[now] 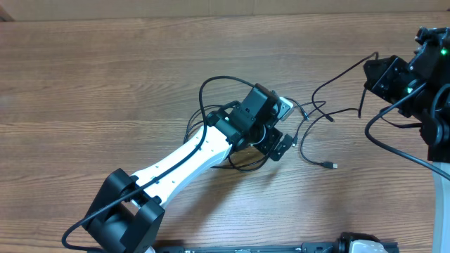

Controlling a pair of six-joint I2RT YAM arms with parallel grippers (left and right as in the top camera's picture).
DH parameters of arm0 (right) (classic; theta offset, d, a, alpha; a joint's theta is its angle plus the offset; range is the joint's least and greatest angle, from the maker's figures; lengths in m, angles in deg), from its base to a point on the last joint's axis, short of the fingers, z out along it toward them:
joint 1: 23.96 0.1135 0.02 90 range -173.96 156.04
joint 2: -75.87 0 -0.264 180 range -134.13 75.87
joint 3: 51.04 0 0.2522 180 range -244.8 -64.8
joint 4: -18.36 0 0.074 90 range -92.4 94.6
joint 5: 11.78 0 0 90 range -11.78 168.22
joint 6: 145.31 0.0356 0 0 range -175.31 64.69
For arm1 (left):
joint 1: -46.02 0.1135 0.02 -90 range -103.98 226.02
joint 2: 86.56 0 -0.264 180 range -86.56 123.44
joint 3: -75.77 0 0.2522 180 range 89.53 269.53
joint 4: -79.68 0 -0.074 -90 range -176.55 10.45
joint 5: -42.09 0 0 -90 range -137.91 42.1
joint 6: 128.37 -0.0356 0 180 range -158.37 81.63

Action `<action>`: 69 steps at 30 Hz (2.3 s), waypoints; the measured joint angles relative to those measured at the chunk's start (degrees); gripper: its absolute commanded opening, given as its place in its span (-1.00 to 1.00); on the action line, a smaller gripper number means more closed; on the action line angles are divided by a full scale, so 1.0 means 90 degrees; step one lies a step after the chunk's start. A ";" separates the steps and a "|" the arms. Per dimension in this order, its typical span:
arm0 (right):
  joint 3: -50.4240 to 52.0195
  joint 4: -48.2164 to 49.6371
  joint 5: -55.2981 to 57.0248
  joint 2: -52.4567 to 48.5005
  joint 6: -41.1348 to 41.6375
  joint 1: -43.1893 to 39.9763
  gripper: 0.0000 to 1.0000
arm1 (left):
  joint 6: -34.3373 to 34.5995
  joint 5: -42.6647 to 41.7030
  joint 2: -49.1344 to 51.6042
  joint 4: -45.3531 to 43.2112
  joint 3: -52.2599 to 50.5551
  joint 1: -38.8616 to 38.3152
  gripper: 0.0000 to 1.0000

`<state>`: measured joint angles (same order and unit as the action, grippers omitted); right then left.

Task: Untangle cables

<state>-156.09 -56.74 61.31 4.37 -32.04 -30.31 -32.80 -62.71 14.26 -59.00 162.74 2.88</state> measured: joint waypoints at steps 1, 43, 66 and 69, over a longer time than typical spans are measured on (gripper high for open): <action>0.0000 -0.0002 -0.0102 0.0010 -0.0002 0.0000 -0.92 | -0.0073 0.0000 0.0000 -0.0134 0.0000 0.0000 1.00; 0.0000 0.0053 -0.0634 0.0423 -0.0090 0.0000 -0.93 | -0.1479 0.0029 0.0675 -0.0126 -0.0017 0.0005 -0.92; 0.0000 0.0833 0.3004 0.0423 -0.0097 0.0002 -0.93 | 0.0381 0.1535 0.0675 0.1321 -0.0027 0.0474 -0.91; 0.0000 0.0933 0.3495 0.0423 -0.0095 0.0000 -0.92 | 0.0452 0.1562 0.0675 0.1353 -0.0027 0.0478 -0.91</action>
<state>-156.09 -48.35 92.76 8.17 -32.90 -30.31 -28.74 -48.66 20.33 -46.83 162.50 7.19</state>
